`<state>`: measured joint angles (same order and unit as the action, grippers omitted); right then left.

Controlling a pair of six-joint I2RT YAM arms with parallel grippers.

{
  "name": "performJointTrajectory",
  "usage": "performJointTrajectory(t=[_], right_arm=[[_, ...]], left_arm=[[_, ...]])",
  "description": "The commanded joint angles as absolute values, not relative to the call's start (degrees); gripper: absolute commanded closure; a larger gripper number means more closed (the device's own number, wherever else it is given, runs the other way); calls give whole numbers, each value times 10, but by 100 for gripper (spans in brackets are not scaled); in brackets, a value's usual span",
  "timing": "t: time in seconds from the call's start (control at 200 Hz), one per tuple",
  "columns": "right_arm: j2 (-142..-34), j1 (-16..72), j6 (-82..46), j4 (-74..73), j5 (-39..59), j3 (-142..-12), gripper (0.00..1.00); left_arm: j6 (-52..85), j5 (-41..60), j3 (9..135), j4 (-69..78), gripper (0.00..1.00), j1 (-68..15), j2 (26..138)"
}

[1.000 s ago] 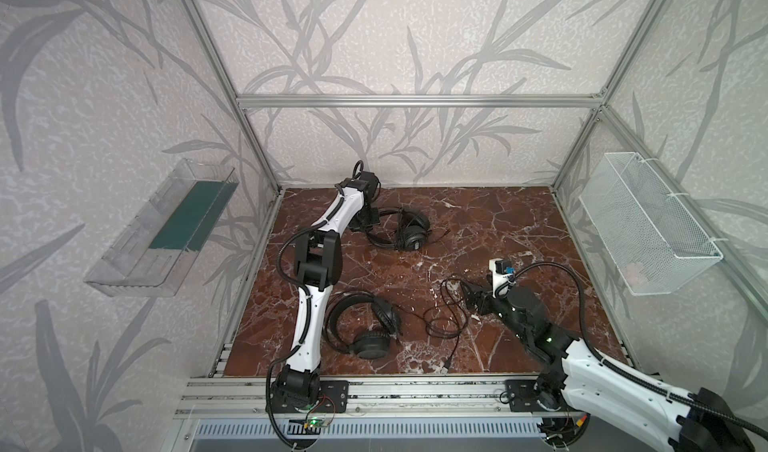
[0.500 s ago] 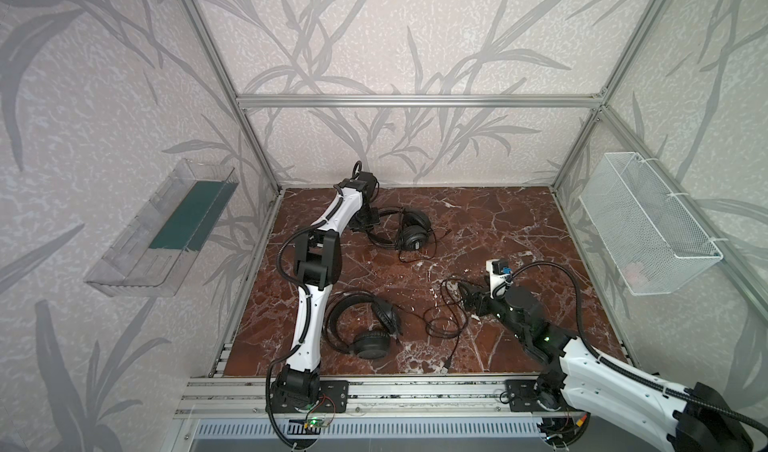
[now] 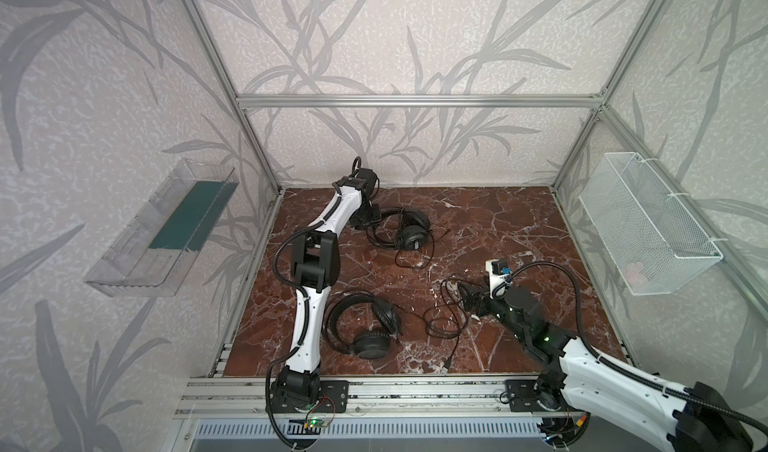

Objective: Wrap the headphones

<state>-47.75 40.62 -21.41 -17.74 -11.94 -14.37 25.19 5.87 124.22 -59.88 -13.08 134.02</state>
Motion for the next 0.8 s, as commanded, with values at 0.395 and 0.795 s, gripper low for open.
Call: performJointTrajectory(t=[0.395,0.795], right_arm=[[-538,410,-229,-143,-129,-199,9],[-752,406,-360,-56,-117,-402,21]], left_arm=[[307,87,1066,-502,32,-131,1086],[352,1,789,-437,32,-128,834]])
